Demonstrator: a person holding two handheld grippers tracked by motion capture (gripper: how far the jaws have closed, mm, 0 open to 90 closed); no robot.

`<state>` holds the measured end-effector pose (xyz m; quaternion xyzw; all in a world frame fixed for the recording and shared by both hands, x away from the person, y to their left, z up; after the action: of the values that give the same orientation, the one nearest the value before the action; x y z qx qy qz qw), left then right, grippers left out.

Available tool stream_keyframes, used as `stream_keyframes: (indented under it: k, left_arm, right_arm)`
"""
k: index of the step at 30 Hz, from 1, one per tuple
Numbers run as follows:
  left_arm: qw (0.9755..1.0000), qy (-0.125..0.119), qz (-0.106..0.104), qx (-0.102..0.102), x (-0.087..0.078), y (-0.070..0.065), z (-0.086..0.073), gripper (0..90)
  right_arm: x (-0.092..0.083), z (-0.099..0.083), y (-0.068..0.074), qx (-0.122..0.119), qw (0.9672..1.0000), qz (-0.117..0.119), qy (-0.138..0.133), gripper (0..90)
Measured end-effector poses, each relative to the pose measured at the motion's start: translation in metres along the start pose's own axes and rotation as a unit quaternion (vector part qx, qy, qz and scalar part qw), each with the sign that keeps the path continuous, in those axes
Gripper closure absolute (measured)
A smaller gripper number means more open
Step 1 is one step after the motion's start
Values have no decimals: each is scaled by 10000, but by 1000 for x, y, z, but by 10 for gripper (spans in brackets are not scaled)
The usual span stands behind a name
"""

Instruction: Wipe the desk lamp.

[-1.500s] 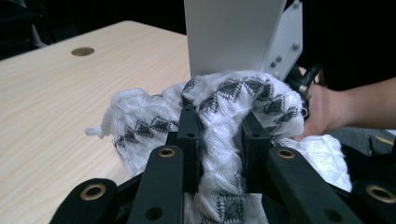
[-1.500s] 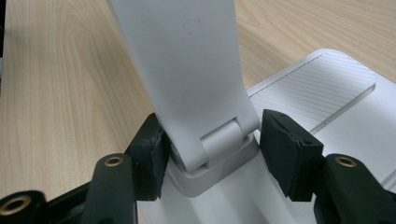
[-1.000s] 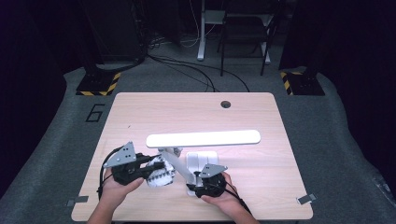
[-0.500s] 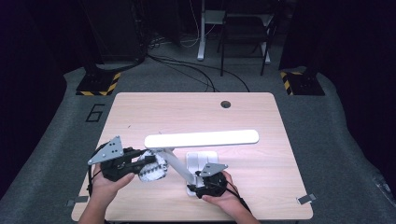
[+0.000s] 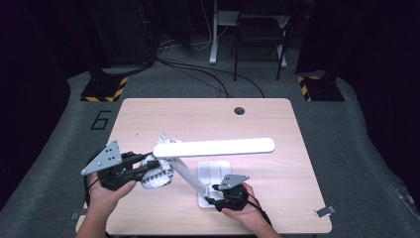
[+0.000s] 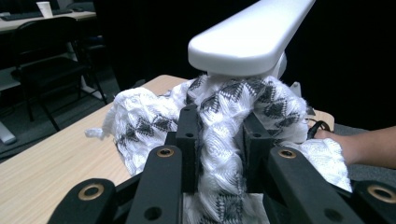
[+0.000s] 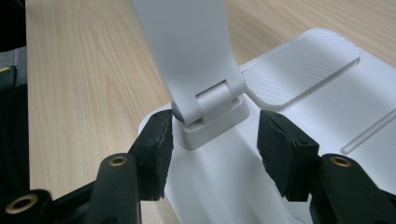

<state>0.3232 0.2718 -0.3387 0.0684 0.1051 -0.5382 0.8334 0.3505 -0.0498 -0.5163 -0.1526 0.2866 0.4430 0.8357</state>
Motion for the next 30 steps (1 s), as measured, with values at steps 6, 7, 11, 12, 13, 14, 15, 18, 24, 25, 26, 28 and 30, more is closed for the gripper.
stream_keyframes:
  k: [6,7,11,12,13,14,15,18,24,25,26,28,30]
  left_arm:
    - [10000,-30,-50,3,1,-1,1,740]
    - [10000,-12,-62,19,1,-2,1,740]
    - [9999,-22,-119,39,4,-3,-3,740]
    - [9999,-33,-129,21,5,-3,-5,740]
    - [9999,-49,-139,6,6,-3,-7,740]
    - [9999,-33,-147,-16,7,-3,-9,740]
    - [9999,-22,-162,-20,9,-3,-11,740]
    - [9997,52,-216,-75,15,-3,-18,740]
    - [9993,91,-296,-211,29,-2,-37,740]
    - [9991,106,-307,-255,31,-2,-41,740]
    - [9990,143,-323,-270,34,-2,-44,740]
    - [9989,213,-326,-276,39,-3,-51,740]
    - [9987,254,-330,-309,44,-3,-57,740]
  right_arm:
    - [5,-1,2,-23,10000,73,22,510]
    - [6,0,3,-35,10000,87,19,521]
    - [8,1,5,-89,9999,62,-28,542]
    - [8,1,3,-81,9999,110,-13,545]
    - [8,1,3,-53,9999,154,-29,550]
    - [8,0,2,-80,9998,159,-47,555]
    - [7,0,3,-39,9998,169,-46,559]
    - [7,-1,3,-24,9998,188,-61,576]
    - [6,-2,2,-28,9997,211,-86,581]
    - [6,-2,2,-31,9997,213,-91,581]
    - [6,-2,2,-21,9997,213,-90,582]
    - [6,-2,2,-34,9997,210,-87,582]
    - [6,-2,2,-17,9997,220,-87,582]
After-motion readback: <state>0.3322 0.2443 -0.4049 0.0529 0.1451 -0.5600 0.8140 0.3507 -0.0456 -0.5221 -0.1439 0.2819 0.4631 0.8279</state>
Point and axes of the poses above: each handheld gripper's, and its own axes: x roughly forward along the jaws, z roughly out of its top, y roughly to its left, the point moved 1 cm from there along x, roughly forward along the jaws, and after that the axes turned 7 degrees about -z, right-handed, at the moved point
